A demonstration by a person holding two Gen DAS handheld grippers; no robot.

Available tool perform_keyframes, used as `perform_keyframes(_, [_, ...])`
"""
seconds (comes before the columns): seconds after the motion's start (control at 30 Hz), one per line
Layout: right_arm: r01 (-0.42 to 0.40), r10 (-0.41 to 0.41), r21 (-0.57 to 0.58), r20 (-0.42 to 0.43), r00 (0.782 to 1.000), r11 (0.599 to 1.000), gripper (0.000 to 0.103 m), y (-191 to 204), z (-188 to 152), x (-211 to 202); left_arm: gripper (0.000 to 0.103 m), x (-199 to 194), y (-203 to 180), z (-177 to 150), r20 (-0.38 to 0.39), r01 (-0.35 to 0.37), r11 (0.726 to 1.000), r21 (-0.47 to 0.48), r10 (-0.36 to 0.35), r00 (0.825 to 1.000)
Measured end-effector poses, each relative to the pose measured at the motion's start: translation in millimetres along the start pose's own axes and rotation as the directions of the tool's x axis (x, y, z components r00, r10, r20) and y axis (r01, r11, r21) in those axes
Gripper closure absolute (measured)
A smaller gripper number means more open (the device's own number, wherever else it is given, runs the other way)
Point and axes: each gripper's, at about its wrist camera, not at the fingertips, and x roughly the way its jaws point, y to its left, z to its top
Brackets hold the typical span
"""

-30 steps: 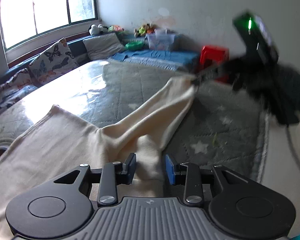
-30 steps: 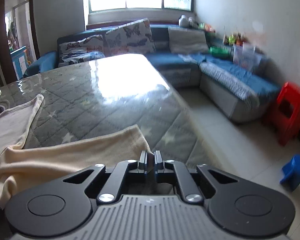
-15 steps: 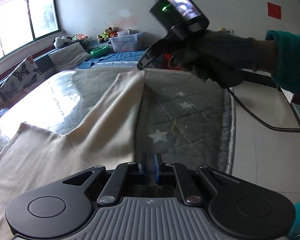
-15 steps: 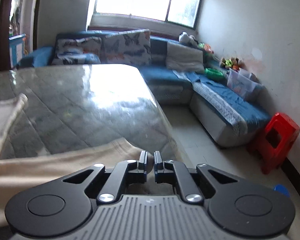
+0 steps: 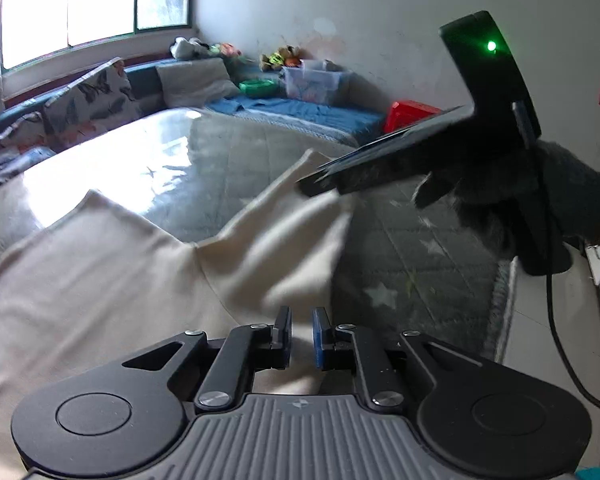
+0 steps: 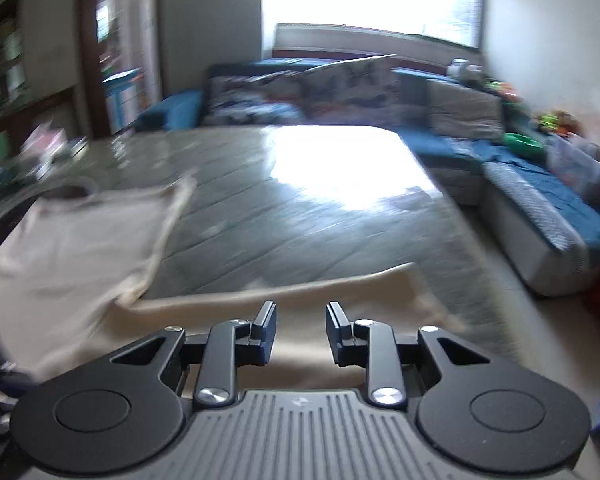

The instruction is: Fold clothes

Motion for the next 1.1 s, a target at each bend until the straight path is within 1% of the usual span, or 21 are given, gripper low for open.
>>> perform_keyframes(0.1, [-0.005,0.003,-0.077,-0.032,0.999,0.997,0.073,15.2,-12.9,2.8,0.087,1.7,-4.7,-3.6,-0.002,0.029,1.0,0.005,-0.029,1.0])
perform_keyframes(0.17, [0.019,-0.021,-0.093,-0.023,1.0,0.996,0.07,13.3,-17.4,1.1,0.087,1.4,-6.6,-4.3,0.002,0.046,0.999,0.002,-0.046,0.999])
perform_keyframes(0.2, [0.034,-0.036,-0.091,-0.023,0.999,0.995,0.07,10.6,-17.9,-0.1,0.086,1.1,-6.3,-4.3,0.001,0.058,0.998,-0.008,-0.058,0.998])
perform_keyframes(0.27, [0.076,-0.078,-0.051,-0.038,0.996,0.996,0.07,0.5,-19.6,-5.2,0.084,-0.2,-5.8,-3.6,0.006,0.072,0.997,-0.015,-0.072,0.997])
perform_keyframes(0.33, [0.092,-0.094,-0.026,-0.048,0.994,0.995,0.07,-5.9,-18.5,-7.2,0.084,-5.4,-4.6,-5.4,0.009,0.076,0.997,-0.014,-0.076,0.997])
perform_keyframes(0.43, [0.103,-0.103,-0.007,-0.04,0.994,0.995,0.07,-8.7,-11.2,-9.3,0.084,-13.9,-1.5,-6.1,0.022,0.08,0.996,-0.035,-0.079,0.997])
perform_keyframes(0.5, [0.057,-0.057,0.005,-0.029,0.998,0.998,0.069,-5.5,-5.4,-8.9,0.084,-23.9,-1.0,-8.9,0.037,0.07,0.996,-0.053,-0.068,0.997])
perform_keyframes(0.57, [0.018,-0.018,0.002,-0.03,0.999,1.0,0.068,0.8,3.3,0.5,0.083,-33.9,0.6,-11.2,0.053,0.055,0.996,-0.07,-0.052,0.997])
perform_keyframes(0.63, [0.013,-0.014,-0.01,-0.044,0.999,1.0,0.068,5.4,6.1,11.0,0.078,-48.4,7.4,-16.1,0.072,0.022,0.995,-0.093,-0.015,0.997])
perform_keyframes(0.73, [0.025,-0.025,-0.003,-0.06,0.998,1.0,0.066,7.2,6.9,19.5,0.076,-71.5,21.4,-26.6,0.093,-0.044,0.99,-0.135,0.057,0.994])
perform_keyframes(0.83, [0.023,-0.024,-0.031,-0.039,0.999,0.999,0.066,14.6,8.6,9.3,0.076,-96.2,43.6,-43.9,0.087,-0.124,0.966,-0.227,0.147,0.985])
perform_keyframes(0.9, [-0.001,-0.001,-0.062,-0.018,1.0,0.998,0.065,25.2,10.1,-1.1,0.076,-112.1,57.6,-56.6,0.07,-0.183,0.94,-0.287,0.21,0.975])
perform_keyframes(0.97, [-0.03,0.03,-0.091,-0.002,1.0,0.995,0.063,37.5,11.4,-9.8,0.076,-129.7,71.5,-68.9,0.052,-0.235,0.906,-0.353,0.269,0.962])
perform_keyframes(1.0, [-0.054,0.055,-0.11,0.005,0.998,0.992,0.061,46.2,13.7,-14.3,0.074,-138.9,77.5,-75.2,0.045,-0.26,0.886,-0.384,0.299,0.953])
perform_keyframes(1.03, [-0.082,0.084,-0.135,0.01,0.996,0.987,0.061,56.8,15.7,-18.8,0.07,-148.1,83.4,-81.4,0.037,-0.285,0.864,-0.414,0.329,0.943])
perform_keyframes(1.1, [-0.144,0.148,-0.189,0.008,0.989,0.971,0.061,79.3,16.2,-25.4,0.067,-164.7,94.2,-94.5,0.015,-0.344,0.815,-0.467,0.396,0.918])
